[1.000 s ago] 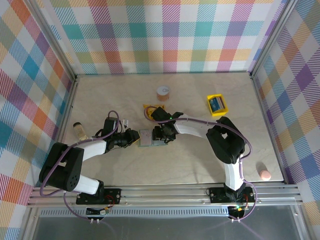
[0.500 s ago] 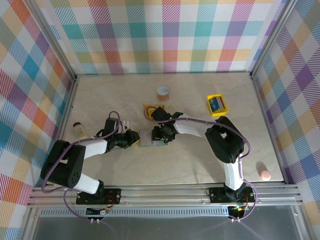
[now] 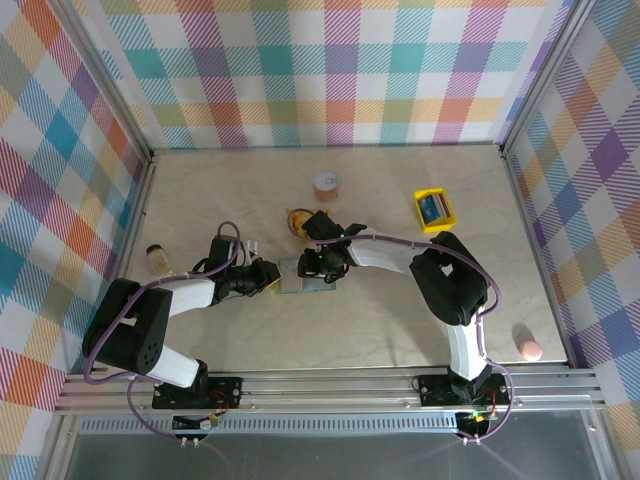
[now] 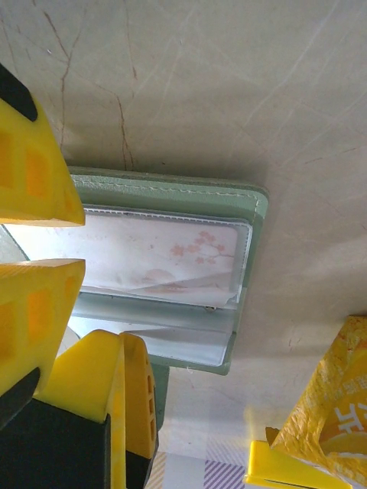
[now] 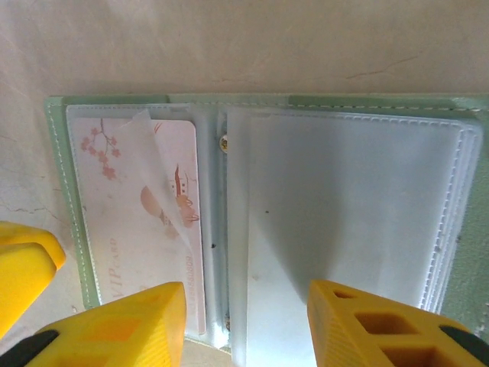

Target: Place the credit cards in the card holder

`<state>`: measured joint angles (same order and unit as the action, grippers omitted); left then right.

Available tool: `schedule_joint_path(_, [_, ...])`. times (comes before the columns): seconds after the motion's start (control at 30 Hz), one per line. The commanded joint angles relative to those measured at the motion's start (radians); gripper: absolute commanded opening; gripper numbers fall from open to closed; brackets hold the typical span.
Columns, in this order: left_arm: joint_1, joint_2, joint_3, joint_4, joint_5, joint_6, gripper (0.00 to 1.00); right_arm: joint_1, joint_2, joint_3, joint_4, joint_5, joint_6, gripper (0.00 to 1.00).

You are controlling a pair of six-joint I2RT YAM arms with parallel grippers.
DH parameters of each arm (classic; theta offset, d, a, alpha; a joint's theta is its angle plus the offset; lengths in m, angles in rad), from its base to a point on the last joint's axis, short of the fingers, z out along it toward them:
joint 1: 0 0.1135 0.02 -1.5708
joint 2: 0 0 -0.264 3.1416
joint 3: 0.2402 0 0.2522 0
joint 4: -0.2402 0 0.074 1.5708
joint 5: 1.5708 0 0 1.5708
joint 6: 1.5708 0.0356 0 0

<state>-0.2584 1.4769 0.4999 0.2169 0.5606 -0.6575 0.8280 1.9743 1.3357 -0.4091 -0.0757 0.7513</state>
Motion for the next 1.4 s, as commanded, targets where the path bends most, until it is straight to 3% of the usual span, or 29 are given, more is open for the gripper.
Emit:
schedule_joint_path(0.0, [-0.001,0.000,-0.016,0.010,0.015,0.027,0.18,0.000,0.001,0.015,-0.015,0.016,0.001,0.46])
schedule_joint_path(0.33, [-0.001,0.007,-0.015,0.015,0.019,0.029,0.18,0.003,-0.112,-0.049,-0.047,0.087,0.012,0.48])
schedule_joint_path(1.03, [-0.018,0.016,-0.006,0.018,0.039,0.026,0.18,-0.016,-0.045,-0.063,-0.022,0.051,0.028,0.50])
schedule_joint_path(1.37, [-0.022,0.026,-0.004,0.018,0.031,0.029,0.18,-0.017,-0.029,-0.054,-0.053,0.094,0.025,0.50])
